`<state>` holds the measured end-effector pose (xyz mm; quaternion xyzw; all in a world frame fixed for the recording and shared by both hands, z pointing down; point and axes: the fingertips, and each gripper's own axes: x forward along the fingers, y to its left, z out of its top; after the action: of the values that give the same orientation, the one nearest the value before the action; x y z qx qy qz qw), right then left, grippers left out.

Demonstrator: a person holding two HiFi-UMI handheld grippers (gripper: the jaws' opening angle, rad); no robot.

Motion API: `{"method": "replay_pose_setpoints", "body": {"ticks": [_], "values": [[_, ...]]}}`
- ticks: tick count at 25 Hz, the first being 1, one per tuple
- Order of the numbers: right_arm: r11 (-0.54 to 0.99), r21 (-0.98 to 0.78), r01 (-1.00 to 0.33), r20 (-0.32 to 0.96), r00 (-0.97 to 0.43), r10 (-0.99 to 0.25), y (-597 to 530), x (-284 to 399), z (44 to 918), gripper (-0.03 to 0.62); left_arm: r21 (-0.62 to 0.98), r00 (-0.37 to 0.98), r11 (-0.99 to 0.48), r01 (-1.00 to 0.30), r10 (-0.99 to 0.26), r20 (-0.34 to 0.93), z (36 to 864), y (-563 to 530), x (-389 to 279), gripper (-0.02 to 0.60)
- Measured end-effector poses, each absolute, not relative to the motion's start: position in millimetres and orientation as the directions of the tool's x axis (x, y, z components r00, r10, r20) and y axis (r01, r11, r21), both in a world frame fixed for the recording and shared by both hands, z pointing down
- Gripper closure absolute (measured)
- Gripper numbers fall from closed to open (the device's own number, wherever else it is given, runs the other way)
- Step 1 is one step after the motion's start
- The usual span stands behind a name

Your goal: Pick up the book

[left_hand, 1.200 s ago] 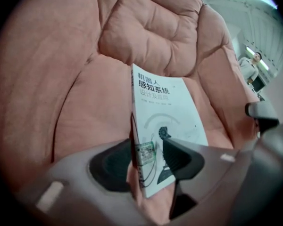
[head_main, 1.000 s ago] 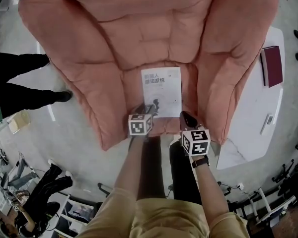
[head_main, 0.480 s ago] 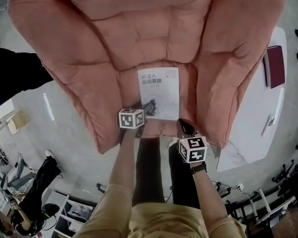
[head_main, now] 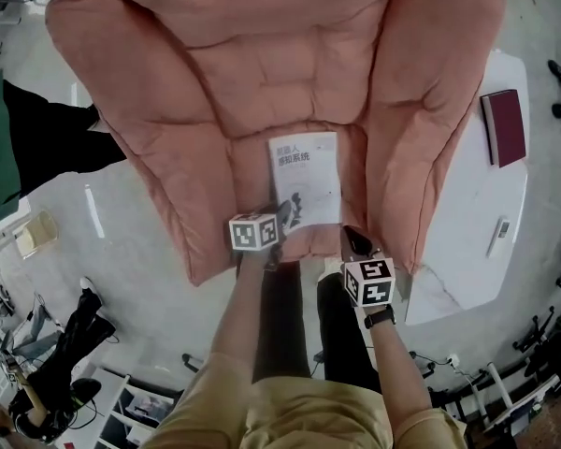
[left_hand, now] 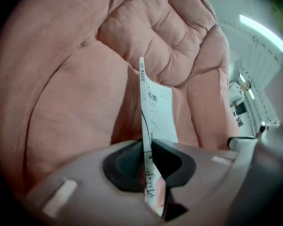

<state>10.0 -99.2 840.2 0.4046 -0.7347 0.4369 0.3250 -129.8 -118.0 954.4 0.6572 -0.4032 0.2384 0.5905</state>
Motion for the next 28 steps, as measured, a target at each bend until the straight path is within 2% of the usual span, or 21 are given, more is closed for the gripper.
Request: {"method": "replay_pose_setpoints", "body": {"ticks": [6, 11, 16, 22, 28], "values": [[0.304, -0.363, -0.881, 0.802, -0.462, -0.378, -104, 11, 782, 0.588, 0.599, 0.548, 0.062, -0.798, -0.336, 0.766, 891, -111, -109, 0.538], [0.292, -0.355, -0.888, 0.758, -0.457, -0.466, -113, 23, 730, 0.588, 0.651, 0.577, 0.018, -0.759, -0.444, 0.685, 810, -131, -93, 0.538], [0.251, -0.399, -0.882, 0.679, -0.468, -0.566, -102, 42, 647, 0.588, 0.670, 0.535, 0.001, -0.742, -0.602, 0.593, 698, -138, -93, 0.538], [0.311, -0.368, -0.876, 0.508, -0.469, -0.722, -101, 52, 505, 0.588, 0.610, 0.472, -0.151, -0.778, -0.780, 0.410, 518, -136, -93, 0.538], [0.404, -0.271, -0.874, 0.239, -0.467, -0.851, -135, 53, 343, 0.589, 0.523, 0.415, -0.280, -0.805, -0.896, 0.159, 353, -144, -94, 0.538]]}}
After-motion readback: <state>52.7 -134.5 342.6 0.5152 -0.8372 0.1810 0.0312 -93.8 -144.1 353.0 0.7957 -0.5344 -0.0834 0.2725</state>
